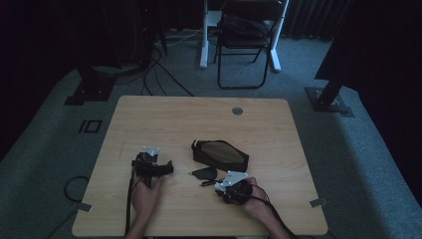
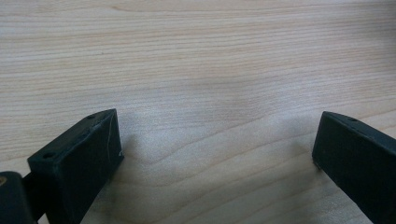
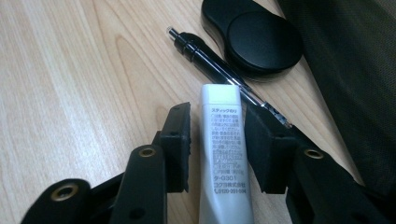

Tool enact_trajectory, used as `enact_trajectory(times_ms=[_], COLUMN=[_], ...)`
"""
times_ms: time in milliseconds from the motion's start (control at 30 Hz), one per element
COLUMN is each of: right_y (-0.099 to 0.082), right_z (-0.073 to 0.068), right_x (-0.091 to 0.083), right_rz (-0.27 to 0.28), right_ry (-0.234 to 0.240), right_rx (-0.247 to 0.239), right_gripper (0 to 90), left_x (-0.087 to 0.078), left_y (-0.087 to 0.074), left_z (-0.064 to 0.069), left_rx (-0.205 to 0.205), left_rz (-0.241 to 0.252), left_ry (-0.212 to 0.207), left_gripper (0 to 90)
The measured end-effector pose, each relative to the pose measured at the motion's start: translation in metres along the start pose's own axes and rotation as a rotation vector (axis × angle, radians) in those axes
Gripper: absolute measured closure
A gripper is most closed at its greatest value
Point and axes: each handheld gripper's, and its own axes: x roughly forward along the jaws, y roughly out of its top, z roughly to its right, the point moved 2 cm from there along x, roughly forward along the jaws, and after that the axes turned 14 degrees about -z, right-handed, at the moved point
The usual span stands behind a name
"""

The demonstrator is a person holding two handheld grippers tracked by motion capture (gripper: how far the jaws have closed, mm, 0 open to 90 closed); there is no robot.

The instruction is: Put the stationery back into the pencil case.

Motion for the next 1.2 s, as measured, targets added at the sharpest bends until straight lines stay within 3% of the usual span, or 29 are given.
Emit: enact_trajectory(times_ms=[100,200,400,800,1200], right_y=[0.000,0.000,0.001,-0.001,0.004], right_z=[0.004,0.005,0.006,0.001,0.001], right_x=[0.001,0.001,0.001,-0.001,-0.011], right_rz=[-0.003,-0.006,-0.008,-0.002,0.039], right_ry=[0.038,0.056,0.049,0.016,0.002], right_rx=[0.038,0.045,0.059,0.053,0.056], right_gripper=[60.9,64.7,70.7,71.2,71.3], left_x=[0.000,0.000,0.000,0.000,0.000], left_y=[0.000,0.000,0.000,0.000,0.000], left_z=[0.000,0.000,0.000,0.000,0.000], left_rx=[0.000,0.000,0.000,0.000,0.000], left_rz=[0.000,0.000,0.000,0.000,0.000], left_ry=[0.000,0.000,0.000,0.000,0.000], left_gripper=[1.5,1.5,1.5,1.5,1.5])
